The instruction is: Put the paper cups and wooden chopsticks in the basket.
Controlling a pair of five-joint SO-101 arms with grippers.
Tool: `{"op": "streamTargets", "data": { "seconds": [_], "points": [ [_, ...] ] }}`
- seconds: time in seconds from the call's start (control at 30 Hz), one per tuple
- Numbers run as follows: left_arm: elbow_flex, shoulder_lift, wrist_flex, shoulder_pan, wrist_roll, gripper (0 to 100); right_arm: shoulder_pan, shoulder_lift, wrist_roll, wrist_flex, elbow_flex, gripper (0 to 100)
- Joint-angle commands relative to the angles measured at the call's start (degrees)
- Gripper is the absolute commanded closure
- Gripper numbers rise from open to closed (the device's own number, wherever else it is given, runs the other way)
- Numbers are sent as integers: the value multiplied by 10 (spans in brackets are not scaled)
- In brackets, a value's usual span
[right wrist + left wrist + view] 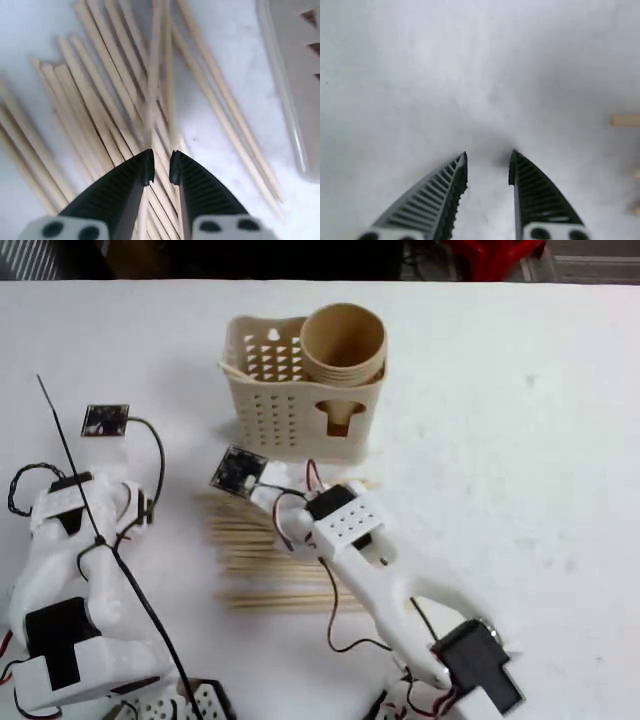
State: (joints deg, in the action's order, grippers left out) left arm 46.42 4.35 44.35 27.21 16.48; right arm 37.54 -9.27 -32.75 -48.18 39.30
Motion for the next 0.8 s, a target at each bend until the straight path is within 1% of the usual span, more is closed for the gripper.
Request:
{"op": "streamTargets", "data": {
  "seconds": [0.0, 0.07, 0.13, 0.17, 0.23, 0.3, 0.37, 0.53, 0.7, 0.77],
  "points": [
    [-3, 1, -10, 2, 5, 849, -6, -40, 19, -6, -8, 947],
    [-3, 1, -10, 2, 6, 849, -7, -43, 18, -6, -8, 969],
    [-3, 1, -10, 2, 6, 849, -4, -41, 12, -6, -7, 967],
    [-3, 1, -10, 2, 6, 849, 1, -36, -2, -6, -2, 947],
    [-3, 1, -10, 2, 6, 849, 16, -20, -18, -1, 4, 878],
    [-3, 1, -10, 2, 6, 849, 26, 7, -21, 7, 4, 812],
    [-2, 1, -10, 2, 6, 849, 27, 35, -25, 32, 4, 787],
    [-2, 1, -10, 2, 6, 849, 23, 63, -25, 56, 4, 794],
    [-2, 1, -10, 2, 6, 849, 24, 65, -25, 59, 4, 920],
    [-2, 1, -10, 2, 6, 849, 24, 66, -25, 59, 4, 921]
  ]
}}
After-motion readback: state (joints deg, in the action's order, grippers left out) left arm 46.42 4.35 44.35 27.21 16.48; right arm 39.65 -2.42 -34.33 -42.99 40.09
